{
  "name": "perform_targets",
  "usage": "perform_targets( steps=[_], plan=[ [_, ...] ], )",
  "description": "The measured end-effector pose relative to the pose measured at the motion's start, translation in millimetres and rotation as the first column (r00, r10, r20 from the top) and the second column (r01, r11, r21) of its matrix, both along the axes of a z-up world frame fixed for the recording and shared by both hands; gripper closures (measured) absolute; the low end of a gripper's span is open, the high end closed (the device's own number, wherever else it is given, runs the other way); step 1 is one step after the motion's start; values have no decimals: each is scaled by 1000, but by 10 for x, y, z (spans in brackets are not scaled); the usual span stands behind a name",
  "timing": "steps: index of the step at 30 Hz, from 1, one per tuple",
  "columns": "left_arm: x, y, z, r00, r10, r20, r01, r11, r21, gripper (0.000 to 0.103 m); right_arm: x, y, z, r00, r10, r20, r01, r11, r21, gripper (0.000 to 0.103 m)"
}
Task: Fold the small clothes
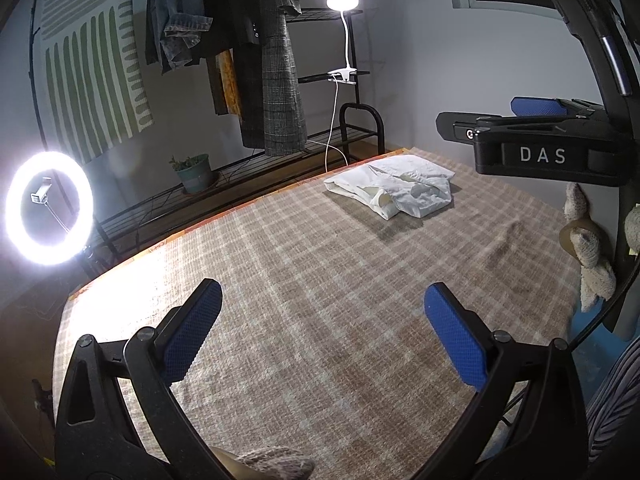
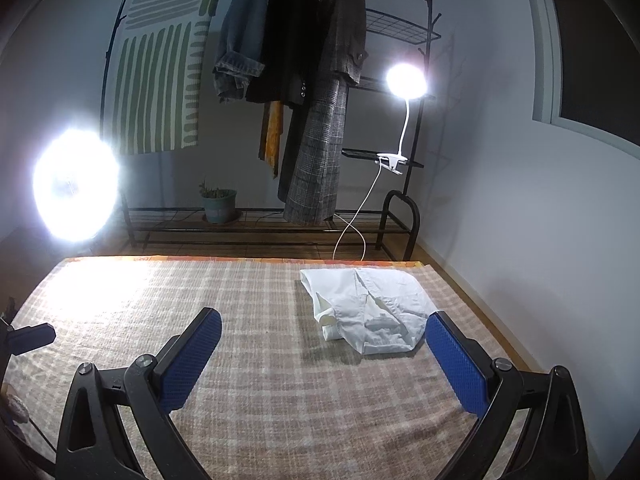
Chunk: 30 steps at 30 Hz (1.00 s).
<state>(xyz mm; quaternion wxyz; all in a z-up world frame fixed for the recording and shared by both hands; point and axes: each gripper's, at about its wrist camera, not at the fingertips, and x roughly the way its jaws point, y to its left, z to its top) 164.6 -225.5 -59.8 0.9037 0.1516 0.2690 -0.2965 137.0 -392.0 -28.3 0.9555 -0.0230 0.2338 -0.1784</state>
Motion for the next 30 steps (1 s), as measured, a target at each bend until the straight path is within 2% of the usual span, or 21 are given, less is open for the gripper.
perform_targets(
  steps=[30],
  plan=[
    [-46, -29, 10, 1000, 0, 0, 0, 1000, 0, 0, -7, 17, 30, 1000, 7, 3, -7, 1000, -1, 0]
  ],
)
